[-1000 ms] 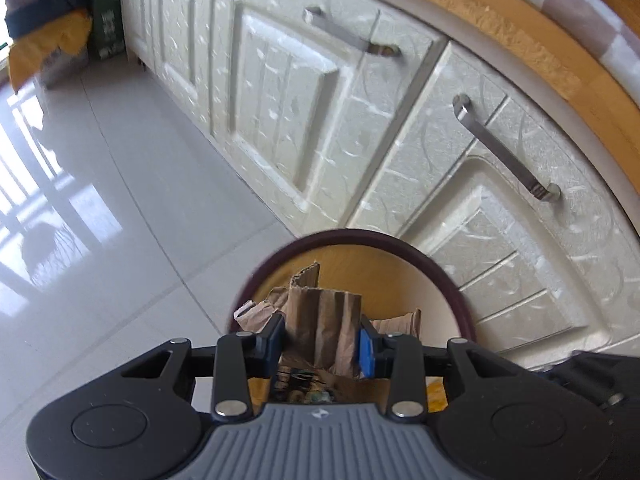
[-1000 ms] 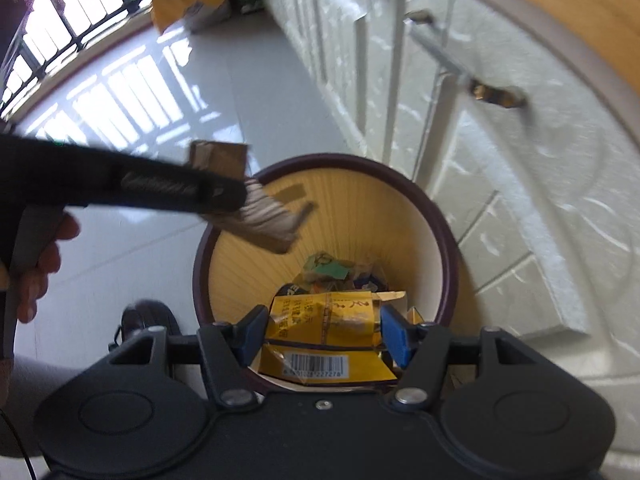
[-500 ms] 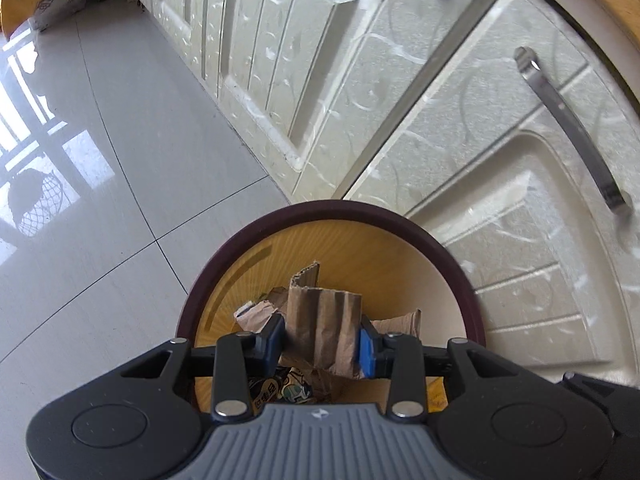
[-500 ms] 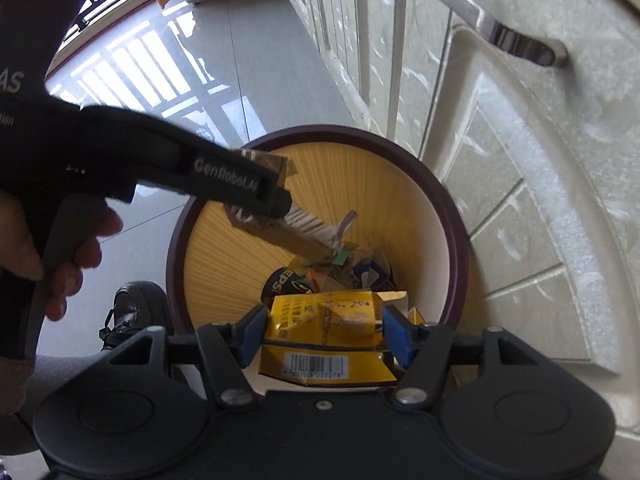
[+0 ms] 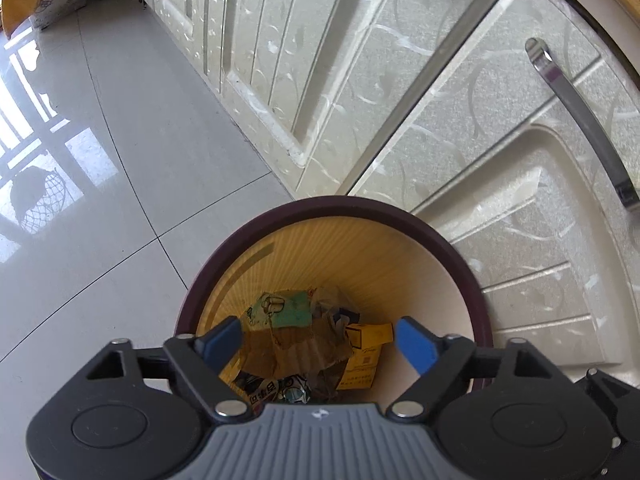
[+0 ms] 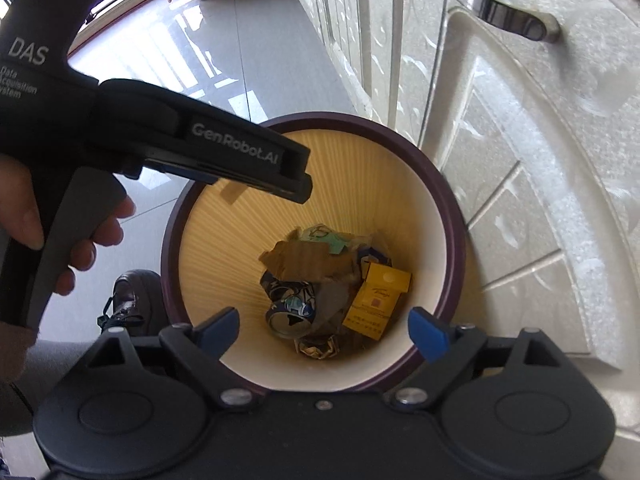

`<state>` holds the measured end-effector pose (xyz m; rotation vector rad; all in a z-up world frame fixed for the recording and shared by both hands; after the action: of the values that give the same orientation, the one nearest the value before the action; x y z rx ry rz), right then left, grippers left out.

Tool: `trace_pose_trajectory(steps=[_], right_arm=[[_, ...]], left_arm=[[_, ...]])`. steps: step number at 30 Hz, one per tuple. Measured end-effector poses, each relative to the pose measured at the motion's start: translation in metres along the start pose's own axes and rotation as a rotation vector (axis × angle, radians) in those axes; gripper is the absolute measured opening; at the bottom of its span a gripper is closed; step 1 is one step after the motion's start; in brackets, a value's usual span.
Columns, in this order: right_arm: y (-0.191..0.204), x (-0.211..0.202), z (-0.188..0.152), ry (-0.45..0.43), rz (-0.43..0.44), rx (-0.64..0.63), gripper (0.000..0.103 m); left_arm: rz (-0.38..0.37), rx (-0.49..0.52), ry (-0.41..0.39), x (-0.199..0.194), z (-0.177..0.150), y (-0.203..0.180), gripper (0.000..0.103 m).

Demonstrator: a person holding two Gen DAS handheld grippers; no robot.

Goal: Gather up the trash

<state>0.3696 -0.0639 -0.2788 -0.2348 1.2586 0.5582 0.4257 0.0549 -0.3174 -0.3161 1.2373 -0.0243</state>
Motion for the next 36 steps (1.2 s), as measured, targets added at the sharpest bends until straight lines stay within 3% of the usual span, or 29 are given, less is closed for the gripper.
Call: trace_pose_trajectory(steps=[9,15,22,36], right_arm=[[-0.005,-0.001,-0.005,0.010,-0.032,-0.014,0.097],[0.003,-0.010,-0.007,-0.015,-0.048,-0.032,0.103],[0.018,-0.035,-0.011,-0.054,-0.063,-0.038,0.103],[0.041,-0.100,-0.033,-0.126,-0.097,-0.020,0.103]], left_arm=[[0.023,0.015,0.016,-0.010,-0.011,0.012,0.103],[0.054,0.009,0.020,-0.025,-0.016,0.022,0.103],[0.068,0.035,0.014,-0.053,-0.032,0.026,0.103],[0.061,0.036,-0.066,-0.133,-0.061,0.024,0.103]])
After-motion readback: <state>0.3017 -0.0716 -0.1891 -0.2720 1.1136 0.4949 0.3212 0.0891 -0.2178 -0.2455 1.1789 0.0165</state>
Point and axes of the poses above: each gripper's, at about its wrist camera, not at the fingertips, and x roughly the way its jaws point, y to its left, z to its top, the point moved 4 cm from there along x, roughly the way its jaws point, and after that the axes turned 1 degree about -z, right-handed, at the moved point
